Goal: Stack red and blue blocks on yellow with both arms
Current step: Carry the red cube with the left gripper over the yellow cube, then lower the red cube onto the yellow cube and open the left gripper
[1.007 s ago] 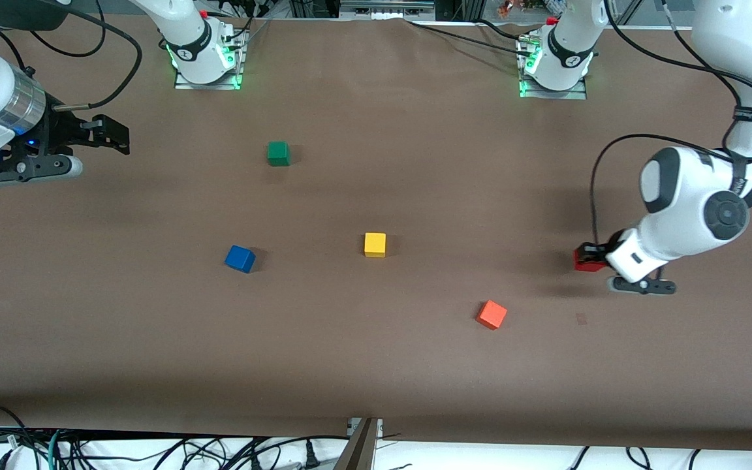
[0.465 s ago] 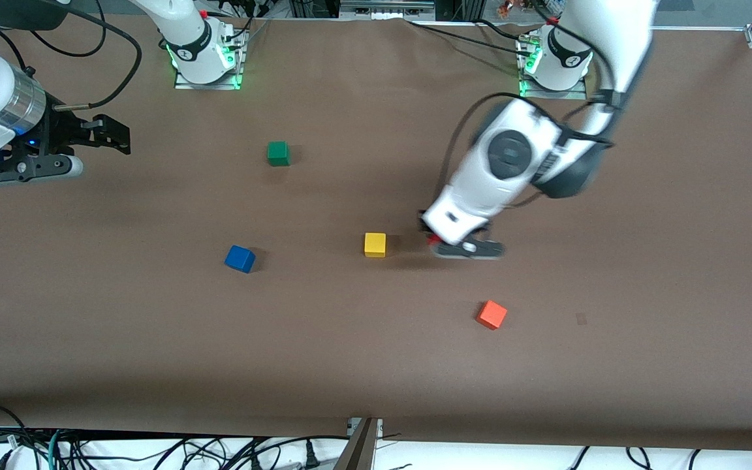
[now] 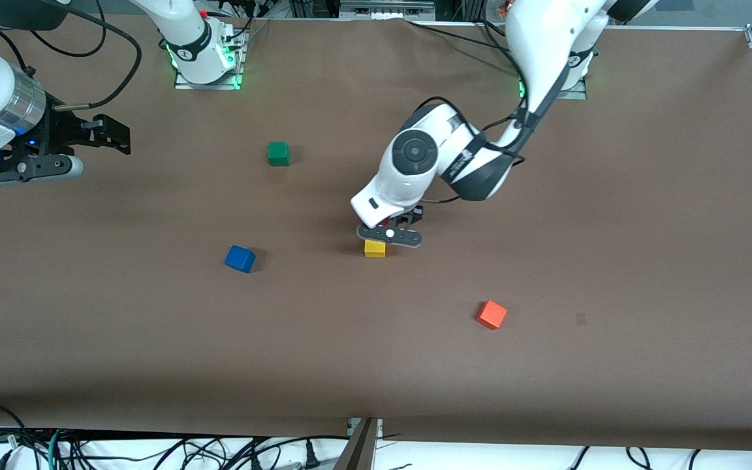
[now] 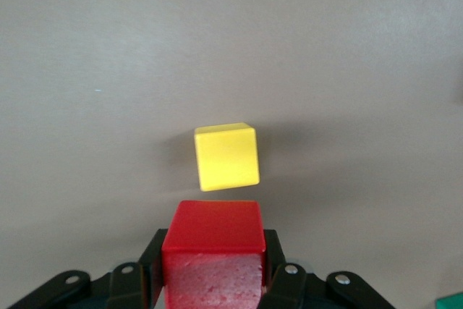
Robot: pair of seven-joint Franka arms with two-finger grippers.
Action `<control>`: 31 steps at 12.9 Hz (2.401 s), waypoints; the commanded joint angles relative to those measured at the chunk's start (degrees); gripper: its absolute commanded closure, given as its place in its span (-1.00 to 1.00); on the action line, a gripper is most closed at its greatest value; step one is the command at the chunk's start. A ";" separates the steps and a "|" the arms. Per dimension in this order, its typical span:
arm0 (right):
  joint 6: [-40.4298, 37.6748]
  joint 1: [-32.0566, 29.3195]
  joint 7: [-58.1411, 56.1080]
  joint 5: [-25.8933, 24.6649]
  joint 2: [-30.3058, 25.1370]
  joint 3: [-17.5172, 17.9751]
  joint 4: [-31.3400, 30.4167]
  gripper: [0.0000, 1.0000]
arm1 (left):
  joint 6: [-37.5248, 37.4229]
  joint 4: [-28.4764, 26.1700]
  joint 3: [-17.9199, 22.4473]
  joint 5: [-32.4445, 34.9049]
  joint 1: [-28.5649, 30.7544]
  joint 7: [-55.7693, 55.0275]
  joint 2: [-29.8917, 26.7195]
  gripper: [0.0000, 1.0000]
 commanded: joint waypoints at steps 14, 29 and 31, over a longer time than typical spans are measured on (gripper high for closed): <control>-0.56 -0.41 -0.66 0.98 0.10 0.02 0.36 -0.99 | -7.77 18.85 6.81 0.11 -7.08 -7.68 12.61 1.00; -0.38 -0.32 -0.74 1.07 0.09 -0.42 0.45 -0.99 | -7.59 20.78 6.89 0.20 -6.55 -7.76 14.72 0.86; -0.38 -0.32 -0.74 1.07 0.01 -0.42 0.45 -0.99 | -7.59 20.78 6.89 0.20 -6.46 -7.76 14.72 0.72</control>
